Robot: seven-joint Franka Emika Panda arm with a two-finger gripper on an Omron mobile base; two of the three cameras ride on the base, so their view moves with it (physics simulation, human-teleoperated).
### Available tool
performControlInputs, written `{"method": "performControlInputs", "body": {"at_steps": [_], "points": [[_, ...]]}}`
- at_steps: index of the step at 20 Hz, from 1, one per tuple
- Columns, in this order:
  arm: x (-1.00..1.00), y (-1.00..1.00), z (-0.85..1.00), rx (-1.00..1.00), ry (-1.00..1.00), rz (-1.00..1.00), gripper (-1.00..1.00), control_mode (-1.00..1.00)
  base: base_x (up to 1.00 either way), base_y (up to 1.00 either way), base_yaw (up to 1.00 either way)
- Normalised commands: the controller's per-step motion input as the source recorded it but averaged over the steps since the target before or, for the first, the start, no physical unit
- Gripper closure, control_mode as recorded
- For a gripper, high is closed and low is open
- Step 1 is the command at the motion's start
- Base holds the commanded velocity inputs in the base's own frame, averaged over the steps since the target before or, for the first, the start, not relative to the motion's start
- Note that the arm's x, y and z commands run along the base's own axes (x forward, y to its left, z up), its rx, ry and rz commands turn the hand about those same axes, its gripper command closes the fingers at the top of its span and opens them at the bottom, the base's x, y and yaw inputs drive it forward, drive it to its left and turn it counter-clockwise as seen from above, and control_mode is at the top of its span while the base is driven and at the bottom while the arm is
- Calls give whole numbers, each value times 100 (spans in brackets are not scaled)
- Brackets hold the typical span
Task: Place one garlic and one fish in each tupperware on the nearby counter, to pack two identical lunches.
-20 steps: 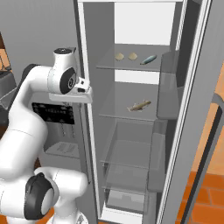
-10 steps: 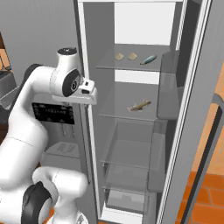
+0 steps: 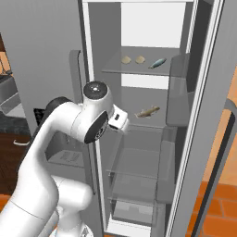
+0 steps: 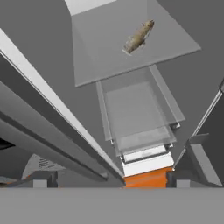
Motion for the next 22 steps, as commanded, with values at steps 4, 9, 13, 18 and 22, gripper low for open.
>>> {"method": "performControlInputs", "body": {"at_steps": [4, 9, 13, 18, 22], "points": [[17, -100, 7, 32, 0, -26, -100, -100, 0, 0, 0], [60, -80, 0, 17, -1, -2, -100, -100, 0, 0, 0], [78, -9, 0, 2, 2, -10, -100, -100, 0, 0, 0], [82, -22, -12, 4, 2, -4, -100, -100, 0, 0, 0], [39, -19, -12, 4, 0, 0, -100, -100, 0, 0, 0]]}}
